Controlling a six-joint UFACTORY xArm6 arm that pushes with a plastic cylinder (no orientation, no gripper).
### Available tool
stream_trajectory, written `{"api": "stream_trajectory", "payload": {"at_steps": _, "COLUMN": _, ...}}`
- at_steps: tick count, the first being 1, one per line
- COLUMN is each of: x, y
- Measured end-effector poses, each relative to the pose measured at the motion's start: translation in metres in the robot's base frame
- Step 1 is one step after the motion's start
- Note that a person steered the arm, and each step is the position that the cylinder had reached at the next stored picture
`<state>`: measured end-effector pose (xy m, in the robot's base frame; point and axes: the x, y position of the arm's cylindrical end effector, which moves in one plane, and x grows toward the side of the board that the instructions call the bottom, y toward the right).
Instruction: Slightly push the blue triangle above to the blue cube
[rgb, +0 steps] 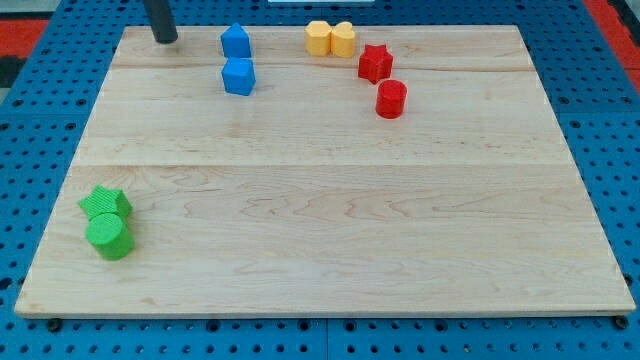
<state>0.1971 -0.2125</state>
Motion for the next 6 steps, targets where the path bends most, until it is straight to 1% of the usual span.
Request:
{"api": "stream_trajectory", "payload": {"at_steps": 1, "x": -0.006, "y": 0.006}}
{"api": "stream_trajectory", "payload": {"at_steps": 3, "x": -0.005, "y": 0.076}}
{"api": "stream_trajectory", "payload": {"at_steps": 4, "x": 0.001, "y": 0.072}}
{"api": "stream_trajectory", "payload": {"at_steps": 6, "x": 0.010, "y": 0.089}}
